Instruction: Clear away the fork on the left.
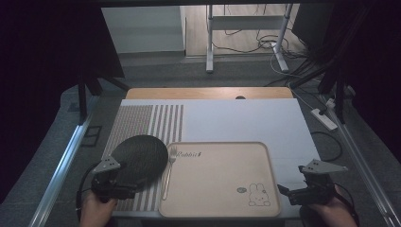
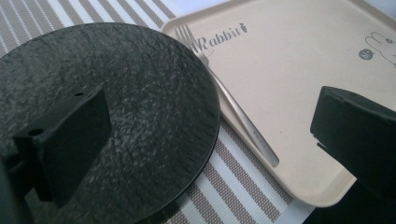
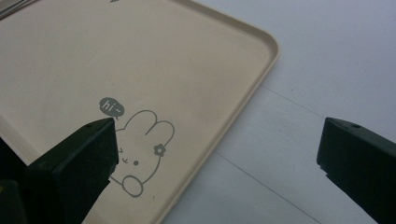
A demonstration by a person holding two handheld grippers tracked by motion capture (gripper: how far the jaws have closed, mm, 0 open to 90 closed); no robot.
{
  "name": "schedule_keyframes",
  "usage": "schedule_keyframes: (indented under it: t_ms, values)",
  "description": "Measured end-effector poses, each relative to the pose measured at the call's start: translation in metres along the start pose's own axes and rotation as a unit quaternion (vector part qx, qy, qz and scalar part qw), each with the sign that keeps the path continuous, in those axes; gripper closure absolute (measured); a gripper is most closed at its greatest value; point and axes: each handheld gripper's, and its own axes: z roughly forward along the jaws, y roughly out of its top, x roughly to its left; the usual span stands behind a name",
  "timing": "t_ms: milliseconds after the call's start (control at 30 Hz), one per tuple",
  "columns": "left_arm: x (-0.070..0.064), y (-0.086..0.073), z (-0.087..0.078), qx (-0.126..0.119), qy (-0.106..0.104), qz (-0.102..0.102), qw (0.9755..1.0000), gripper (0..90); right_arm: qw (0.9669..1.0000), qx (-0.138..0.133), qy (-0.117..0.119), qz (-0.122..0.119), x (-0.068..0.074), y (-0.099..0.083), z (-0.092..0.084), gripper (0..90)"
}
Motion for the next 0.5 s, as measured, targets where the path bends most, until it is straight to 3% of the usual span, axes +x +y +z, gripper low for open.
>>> schedule_keyframes:
  t_ms: [500]
  values:
    - [0.003, -0.019, -0.02, -0.004, 0.022, -0.024, 0.9995, 0.0, 0.9999, 0.002, -0.008, 0.007, -0.001, 0.0, 0.0, 0.0]
